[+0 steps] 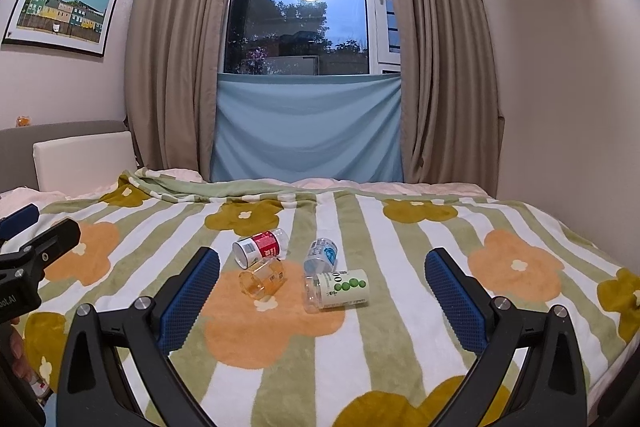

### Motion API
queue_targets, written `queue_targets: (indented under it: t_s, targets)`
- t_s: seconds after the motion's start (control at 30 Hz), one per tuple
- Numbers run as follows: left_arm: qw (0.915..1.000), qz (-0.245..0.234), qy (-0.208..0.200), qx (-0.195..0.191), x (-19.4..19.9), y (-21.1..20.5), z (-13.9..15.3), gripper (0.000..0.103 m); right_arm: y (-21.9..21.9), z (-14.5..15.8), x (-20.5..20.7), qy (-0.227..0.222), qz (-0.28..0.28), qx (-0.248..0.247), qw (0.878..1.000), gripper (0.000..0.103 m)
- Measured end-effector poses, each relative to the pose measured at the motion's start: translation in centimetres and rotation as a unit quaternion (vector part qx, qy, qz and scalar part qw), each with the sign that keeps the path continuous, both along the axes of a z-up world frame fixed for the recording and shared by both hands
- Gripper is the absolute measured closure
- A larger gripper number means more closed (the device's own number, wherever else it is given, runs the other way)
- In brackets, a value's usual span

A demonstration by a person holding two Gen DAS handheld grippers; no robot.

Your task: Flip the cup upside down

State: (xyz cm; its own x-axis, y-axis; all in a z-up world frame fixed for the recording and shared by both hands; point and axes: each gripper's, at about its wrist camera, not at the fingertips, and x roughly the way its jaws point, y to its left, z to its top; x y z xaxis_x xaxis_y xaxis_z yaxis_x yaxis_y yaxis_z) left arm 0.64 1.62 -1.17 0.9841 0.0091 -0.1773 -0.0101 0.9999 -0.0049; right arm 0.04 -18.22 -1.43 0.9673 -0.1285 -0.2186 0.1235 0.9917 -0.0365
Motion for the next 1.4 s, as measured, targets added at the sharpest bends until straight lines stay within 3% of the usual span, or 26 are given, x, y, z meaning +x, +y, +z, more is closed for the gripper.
queue_targets:
  t_s: [0.6,0.8,0.9,1.0,1.1,1.2,1.27,1.3,1.4]
  targets:
    - [0.9996,-0.003,0.024,0.016,1.6,-1.0,-0.2,0.0,-0.8,-0.7,-0.1,0.008,-0.006,0.008,1.0,0.0]
    - [0.9979,-0.03,0.049,0.03,5.7,-1.0,1.0,0.0,-2.3,-1.3,0.5,0.018,-0.004,0.026,0.999,0.0]
    - [0.9944,-0.053,0.063,0.065,10.0,-1.5,1.8,0.0,-3.2,-1.9,1.2,0.026,-0.003,0.037,0.999,0.0]
    - [0.9835,-0.086,0.106,0.118,16.6,-2.5,2.0,0.0,-4.1,-2.5,1.8,0.034,-0.001,0.049,0.998,0.0]
    - [0.9704,-0.117,0.159,0.138,22.7,-3.2,1.8,0.0,-5.0,-2.9,2.5,0.043,-0.001,0.055,0.998,0.0]
    - [0.9508,-0.151,0.237,0.131,30.0,-3.8,0.6,0.0,-5.7,-3.6,3.3,0.052,0.001,0.064,0.997,0.0]
    - [0.9381,-0.153,0.271,0.152,33.6,-4.5,-0.7,0.0,-6.1,-4.3,4.2,0.062,0.002,0.065,0.996,0.0]
    - [0.9275,-0.154,0.294,0.172,36.0,-5.2,-1.9,0.0,-6.2,-4.6,4.7,0.07,0.002,0.065,0.995,0.0]
    - [0.9094,-0.155,0.336,0.189,40.6,-6.1,-4.5,0.0,-6.7,-5.7,6.1,0.086,0.007,0.069,0.994,0.0]
